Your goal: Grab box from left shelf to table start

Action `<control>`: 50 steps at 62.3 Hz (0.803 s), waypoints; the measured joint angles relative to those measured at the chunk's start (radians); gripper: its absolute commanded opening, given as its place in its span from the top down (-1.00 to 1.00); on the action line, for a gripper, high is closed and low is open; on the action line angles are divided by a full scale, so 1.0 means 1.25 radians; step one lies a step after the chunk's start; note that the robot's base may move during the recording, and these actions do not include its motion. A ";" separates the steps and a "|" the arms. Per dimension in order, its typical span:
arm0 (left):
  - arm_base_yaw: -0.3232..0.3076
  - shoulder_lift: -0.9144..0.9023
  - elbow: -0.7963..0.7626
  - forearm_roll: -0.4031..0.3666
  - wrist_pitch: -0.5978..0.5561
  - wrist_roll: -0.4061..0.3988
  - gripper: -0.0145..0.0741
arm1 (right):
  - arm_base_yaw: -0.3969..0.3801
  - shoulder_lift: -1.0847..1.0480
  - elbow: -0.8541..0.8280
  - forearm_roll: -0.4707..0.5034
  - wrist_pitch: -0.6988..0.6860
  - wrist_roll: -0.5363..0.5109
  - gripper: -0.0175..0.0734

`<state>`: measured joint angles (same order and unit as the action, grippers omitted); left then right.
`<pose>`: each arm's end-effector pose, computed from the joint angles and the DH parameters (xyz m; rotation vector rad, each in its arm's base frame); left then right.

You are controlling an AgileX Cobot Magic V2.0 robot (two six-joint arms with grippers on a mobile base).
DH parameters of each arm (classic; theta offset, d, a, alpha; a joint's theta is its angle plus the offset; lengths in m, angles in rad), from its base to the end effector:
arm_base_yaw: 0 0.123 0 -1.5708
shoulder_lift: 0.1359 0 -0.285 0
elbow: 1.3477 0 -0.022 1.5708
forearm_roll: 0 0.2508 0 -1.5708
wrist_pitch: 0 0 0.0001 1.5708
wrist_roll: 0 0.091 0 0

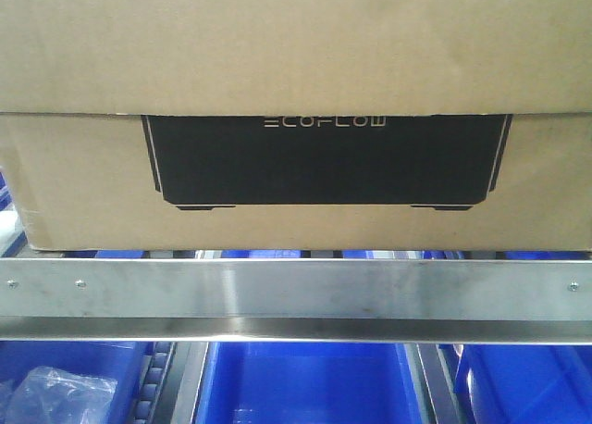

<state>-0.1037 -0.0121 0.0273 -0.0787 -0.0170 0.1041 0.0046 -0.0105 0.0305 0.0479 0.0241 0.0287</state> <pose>0.0561 -0.0057 0.2062 0.0945 1.4791 -0.0624 0.0569 0.0004 0.2013 0.0541 1.5271 0.0656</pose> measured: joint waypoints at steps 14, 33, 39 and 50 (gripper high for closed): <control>0.000 0.000 0.000 0.000 0.000 0.000 0.69 | 0.000 0.000 0.000 0.000 0.000 0.000 0.49; 0.000 0.000 0.000 0.000 0.000 0.000 0.69 | 0.000 0.000 0.000 0.000 0.000 0.000 0.49; 0.000 0.000 0.000 0.000 0.000 0.000 0.69 | 0.000 0.000 0.000 0.000 0.000 0.000 0.49; 0.000 0.000 0.000 -0.048 0.000 0.000 0.69 | 0.000 0.000 0.000 0.000 0.000 0.000 0.49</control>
<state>-0.1037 -0.0121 0.0273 -0.1387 -0.0170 0.1041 0.0046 -0.0105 0.0305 0.0479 0.0241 0.0287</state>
